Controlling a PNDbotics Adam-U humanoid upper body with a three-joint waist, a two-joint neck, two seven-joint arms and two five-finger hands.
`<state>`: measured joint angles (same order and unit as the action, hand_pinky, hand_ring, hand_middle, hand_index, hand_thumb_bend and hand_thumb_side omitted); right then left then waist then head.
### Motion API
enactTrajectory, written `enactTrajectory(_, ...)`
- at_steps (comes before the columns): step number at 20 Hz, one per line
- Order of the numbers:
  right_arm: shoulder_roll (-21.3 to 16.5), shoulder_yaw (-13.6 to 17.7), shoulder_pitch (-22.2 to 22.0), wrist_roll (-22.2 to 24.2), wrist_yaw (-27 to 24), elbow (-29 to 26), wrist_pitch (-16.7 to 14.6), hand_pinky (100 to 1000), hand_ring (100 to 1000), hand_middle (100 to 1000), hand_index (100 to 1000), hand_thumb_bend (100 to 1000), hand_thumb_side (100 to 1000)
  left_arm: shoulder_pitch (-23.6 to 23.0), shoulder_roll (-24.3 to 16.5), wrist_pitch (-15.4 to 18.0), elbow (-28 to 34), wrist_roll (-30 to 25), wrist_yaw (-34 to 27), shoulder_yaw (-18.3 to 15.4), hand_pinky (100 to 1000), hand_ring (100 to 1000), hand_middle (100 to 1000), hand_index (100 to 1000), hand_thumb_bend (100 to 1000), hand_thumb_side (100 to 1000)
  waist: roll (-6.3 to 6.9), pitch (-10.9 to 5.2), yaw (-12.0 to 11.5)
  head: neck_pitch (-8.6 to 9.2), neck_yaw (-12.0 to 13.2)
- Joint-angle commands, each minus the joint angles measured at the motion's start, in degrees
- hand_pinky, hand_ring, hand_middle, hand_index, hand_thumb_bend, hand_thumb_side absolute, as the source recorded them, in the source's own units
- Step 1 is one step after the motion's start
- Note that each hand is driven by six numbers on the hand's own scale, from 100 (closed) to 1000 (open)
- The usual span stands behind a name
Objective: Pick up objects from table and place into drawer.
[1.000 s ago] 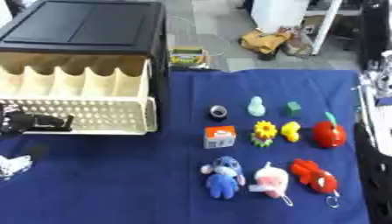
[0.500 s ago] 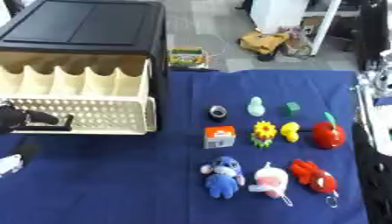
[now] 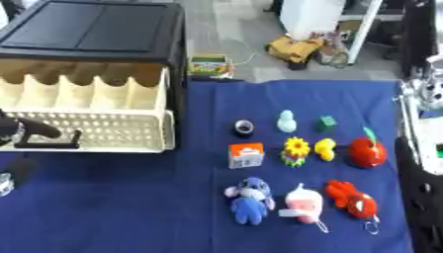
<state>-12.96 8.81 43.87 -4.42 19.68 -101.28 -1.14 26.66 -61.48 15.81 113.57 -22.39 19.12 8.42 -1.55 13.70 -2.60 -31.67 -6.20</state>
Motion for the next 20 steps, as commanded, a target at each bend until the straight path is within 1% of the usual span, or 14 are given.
enactTrajectory(1,-0.87,0.22,1.3,-0.12,0.8,-0.85,0.06,782,773,704,916,100,1000,1.83,0.0,1.93,1.0,3.17,-4.87,-2.87,100,100,100,846,100,1000,0.17,-1.25,-0.15,-0.3,-0.88)
enactTrajectory(4,-1.23,0.05,1.62,0.14,1.37,-0.17,0.02,781,773,704,915,100,1000,2.92,1.71,4.26,1.02,7.05,-9.4,-4.43,100,100,100,824,100,1000,0.19,-1.32,-0.31,-0.65,-1.61)
enactTrajectory(7,-2.1,-0.37,2.58,0.53,3.01,1.5,0.05,777,772,705,913,100,1000,3.8,4.0,4.42,1.02,10.66,-16.15,-5.72,100,100,100,805,100,1000,0.22,-1.44,-0.37,-1.04,-2.31)
enactTrajectory(10,-3.17,-1.19,4.07,1.29,5.85,4.24,-0.08,775,770,701,909,100,1000,4.33,5.74,4.28,1.02,13.68,-22.82,-6.52,100,100,100,799,100,1000,0.35,-1.58,-0.4,-1.52,-2.84)
enactTrajectory(13,-4.19,-2.61,6.02,3.09,9.55,7.85,-0.65,770,769,702,902,184,1000,4.44,7.59,4.63,1.02,15.34,-28.13,-6.69,100,100,100,793,100,1000,0.45,-1.67,-0.33,-1.89,-3.33)
enactTrajectory(14,-4.41,-3.07,6.76,3.82,10.89,9.09,-1.01,769,769,702,901,191,1000,4.38,8.16,4.73,1.02,15.62,-29.49,-6.75,100,100,100,792,100,1000,0.5,-1.71,-0.31,-1.97,-3.42)
enactTrajectory(15,-4.64,-3.63,7.57,4.62,12.3,10.36,-1.47,766,771,704,894,234,1000,4.15,8.78,4.78,1.02,15.85,-30.79,-6.78,100,100,100,790,100,1000,0.55,-1.73,-0.27,-2.04,-3.55)
enactTrajectory(16,-4.8,-4.18,8.39,5.47,13.7,11.65,-2.0,764,771,704,893,249,1000,3.74,9.27,4.95,1.02,16.09,-31.71,-6.89,100,100,100,789,100,1000,0.6,-1.75,-0.2,-2.11,-3.69)
enactTrajectory(18,-5.14,-5.16,9.95,7.12,16.7,14.22,-3.02,759,773,702,887,319,1000,2.3,9.83,5.66,1.02,16.26,-31.9,-7.03,100,100,100,788,100,1000,0.7,-1.74,0.01,-2.27,-4.04)
enactTrajectory(20,-5.64,-6.06,11.69,8.72,19.72,17.23,-3.98,755,772,690,886,372,1000,0.53,10.49,6.57,1.02,16.07,-30.87,-6.97,100,100,100,785,100,1000,0.8,-1.76,0.27,-2.6,-4.24)
